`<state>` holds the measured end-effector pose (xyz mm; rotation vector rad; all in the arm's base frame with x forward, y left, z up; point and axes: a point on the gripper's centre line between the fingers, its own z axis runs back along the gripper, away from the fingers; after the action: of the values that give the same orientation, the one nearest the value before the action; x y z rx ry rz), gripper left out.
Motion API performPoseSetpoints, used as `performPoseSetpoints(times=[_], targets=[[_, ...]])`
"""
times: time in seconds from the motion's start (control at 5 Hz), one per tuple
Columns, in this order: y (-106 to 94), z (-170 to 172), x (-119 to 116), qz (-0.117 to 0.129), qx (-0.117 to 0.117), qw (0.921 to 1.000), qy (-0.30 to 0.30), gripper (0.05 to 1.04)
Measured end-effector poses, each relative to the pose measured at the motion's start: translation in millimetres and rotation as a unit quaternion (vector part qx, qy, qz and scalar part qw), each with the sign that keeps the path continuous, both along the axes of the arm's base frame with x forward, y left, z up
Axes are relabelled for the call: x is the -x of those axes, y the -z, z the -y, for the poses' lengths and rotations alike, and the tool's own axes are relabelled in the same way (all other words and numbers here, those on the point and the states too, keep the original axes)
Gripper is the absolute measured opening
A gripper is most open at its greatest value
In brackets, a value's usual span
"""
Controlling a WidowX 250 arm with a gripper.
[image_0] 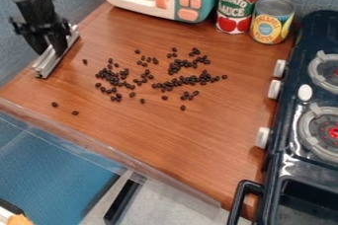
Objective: Sweep into pile
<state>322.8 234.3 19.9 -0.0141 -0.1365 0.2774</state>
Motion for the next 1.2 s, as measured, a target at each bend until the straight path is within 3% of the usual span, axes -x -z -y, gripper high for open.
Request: performPoseSetpoints(times=[0.2,0.4,0.6,0.8,1.0,1.2], targets=[[4.2,5.7,5.3,0.018,-0.001,0.9998,-0.006,0.378],[4.1,6.1,8.6,0.036,0.033,0.9988,-0.006,0.378],[-17.8,19.2,-3.6,0.040,0.142,0.9889,0.021,0.378],[-29.8,54.7,-16.1,0.028,0.233,0.9711,0.040,0.377],[-41.5,106.0,-30.8,-0.007,0.257,0.9598,0.114,0.377],[-78.0,166.3,-42.5,0.023,0.158,0.9730,0.167,0.377]])
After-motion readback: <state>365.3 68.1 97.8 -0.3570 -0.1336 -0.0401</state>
